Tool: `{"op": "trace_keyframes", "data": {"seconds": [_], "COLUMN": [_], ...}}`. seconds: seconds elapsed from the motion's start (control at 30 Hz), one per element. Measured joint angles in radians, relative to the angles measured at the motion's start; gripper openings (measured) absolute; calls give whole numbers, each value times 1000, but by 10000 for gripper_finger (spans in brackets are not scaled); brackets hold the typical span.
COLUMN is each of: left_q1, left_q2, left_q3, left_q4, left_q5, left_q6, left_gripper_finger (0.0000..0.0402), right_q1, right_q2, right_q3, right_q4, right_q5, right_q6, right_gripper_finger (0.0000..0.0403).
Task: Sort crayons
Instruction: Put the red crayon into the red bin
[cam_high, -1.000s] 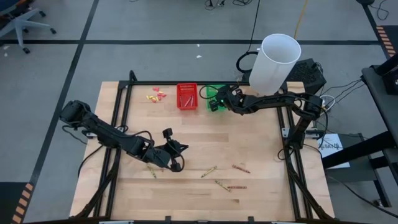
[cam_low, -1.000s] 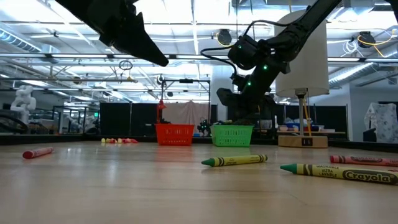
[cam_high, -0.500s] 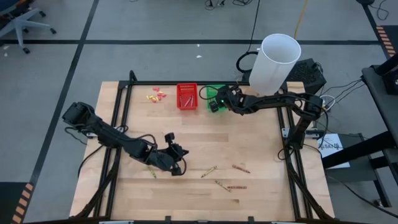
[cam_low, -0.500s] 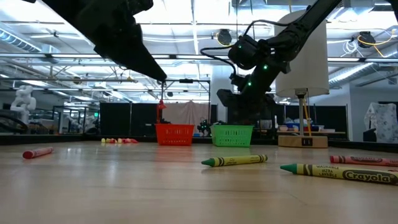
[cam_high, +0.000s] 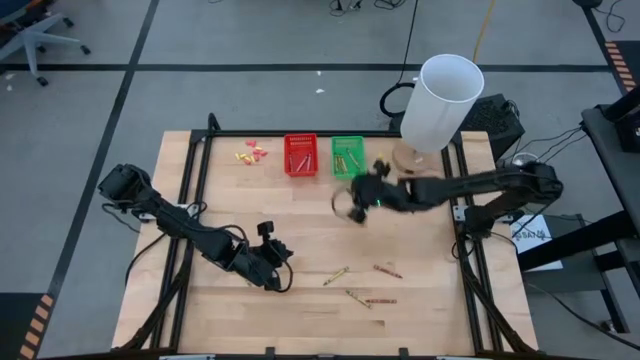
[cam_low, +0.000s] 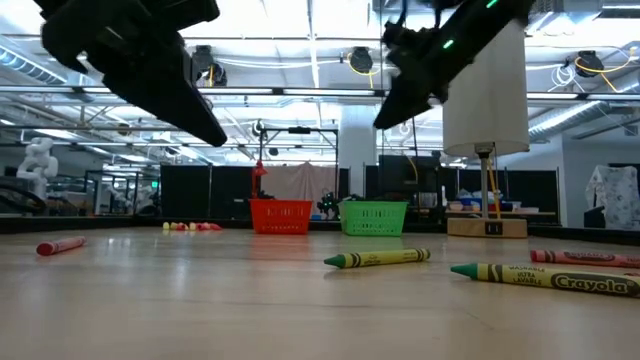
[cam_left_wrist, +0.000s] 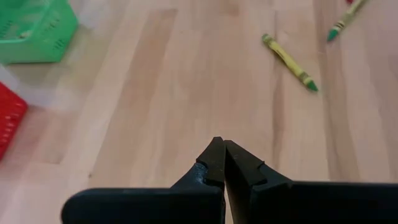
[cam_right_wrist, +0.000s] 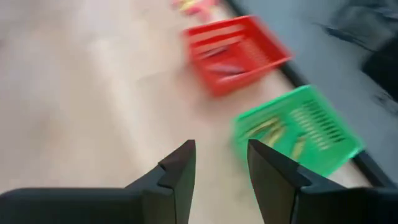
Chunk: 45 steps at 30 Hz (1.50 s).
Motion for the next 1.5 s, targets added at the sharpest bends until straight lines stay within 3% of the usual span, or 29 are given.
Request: {"op": "trace_keyframes", "data": {"seconds": [0.3, 0.57, 1.07, 1.5], "left_q1": [-5, -6, -15, -14], "left_q2": [0, 0, -1, -1], "left_q3": [0, 0, 0, 0], "left_q4": [-3, 1, 13, 11], "left_q5": [69, 69, 68, 45], "left_q6": [-29, -104, -132, -131], "left_gripper_finger": [6, 6, 6, 6], "right_q1": [342, 498, 684, 697], "right_q2": [32, 40, 92, 279], "right_q3": [-1, -1, -1, -1], "right_q4": [-201, -275, -485, -506], "right_q5": [-3, -87, -210, -219], "right_q6": [132, 370, 682, 694], "right_gripper_finger": [132, 132, 135, 144]}}
